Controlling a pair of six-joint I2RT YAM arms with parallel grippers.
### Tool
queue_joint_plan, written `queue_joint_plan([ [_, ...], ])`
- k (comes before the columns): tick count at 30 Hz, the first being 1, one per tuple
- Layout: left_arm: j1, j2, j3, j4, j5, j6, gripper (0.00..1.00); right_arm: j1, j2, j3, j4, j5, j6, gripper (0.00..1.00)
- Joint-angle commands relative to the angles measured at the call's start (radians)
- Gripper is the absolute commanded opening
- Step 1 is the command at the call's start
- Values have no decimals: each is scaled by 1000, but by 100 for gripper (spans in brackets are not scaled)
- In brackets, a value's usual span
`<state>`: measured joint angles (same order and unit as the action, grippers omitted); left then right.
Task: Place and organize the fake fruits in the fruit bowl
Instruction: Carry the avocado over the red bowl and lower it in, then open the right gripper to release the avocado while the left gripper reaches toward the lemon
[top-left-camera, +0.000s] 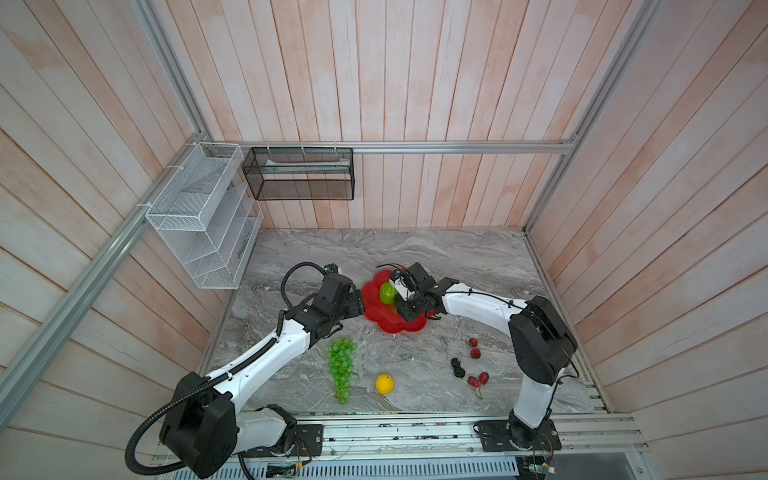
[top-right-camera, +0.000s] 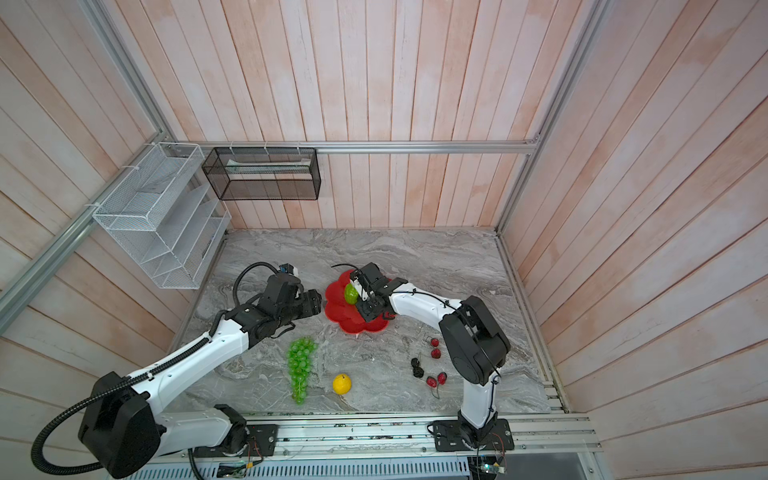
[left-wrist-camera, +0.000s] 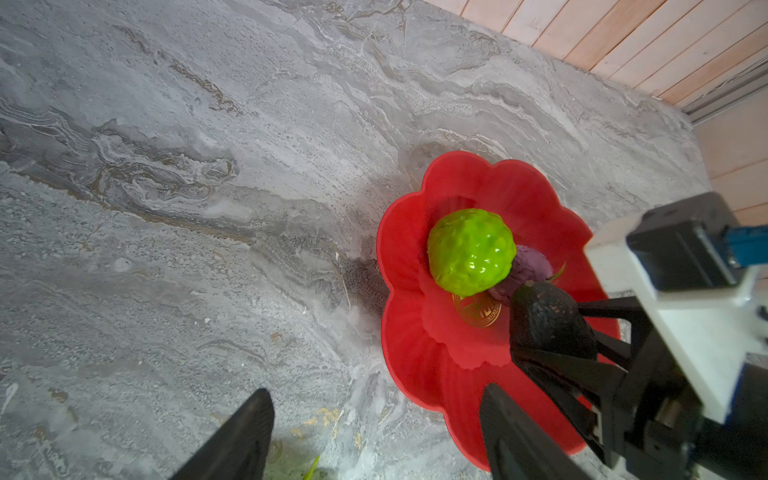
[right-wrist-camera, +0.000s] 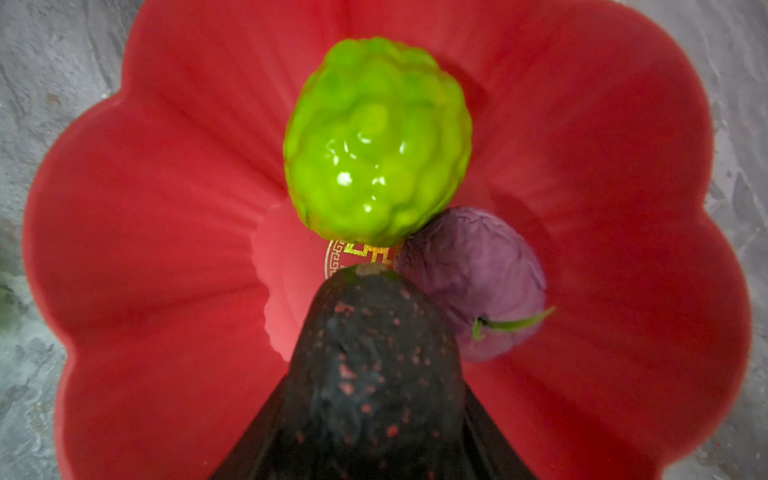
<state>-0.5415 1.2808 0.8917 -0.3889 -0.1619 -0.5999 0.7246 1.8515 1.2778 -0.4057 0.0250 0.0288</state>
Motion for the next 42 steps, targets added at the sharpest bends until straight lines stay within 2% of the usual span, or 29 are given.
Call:
queue_joint_plan([
  [1, 6, -9, 12, -18, -2, -13, 80, -14, 29, 8, 22, -7, -7, 45],
  [25, 6, -44, 52, -95, -44, -2, 80, -14, 89, 20, 29, 1, -36, 54],
  [31, 6, -43, 52, -94, -33, -5, 80, -14, 110, 30, 14, 0, -53, 61],
  [36, 6, -35, 53, -90, 7, -4, 80, -14, 91, 34, 1, -5, -49, 69],
  [42, 3, 3, 94, -141, 108, 29, 84, -15, 19, 58, -36, -35, -61, 73],
])
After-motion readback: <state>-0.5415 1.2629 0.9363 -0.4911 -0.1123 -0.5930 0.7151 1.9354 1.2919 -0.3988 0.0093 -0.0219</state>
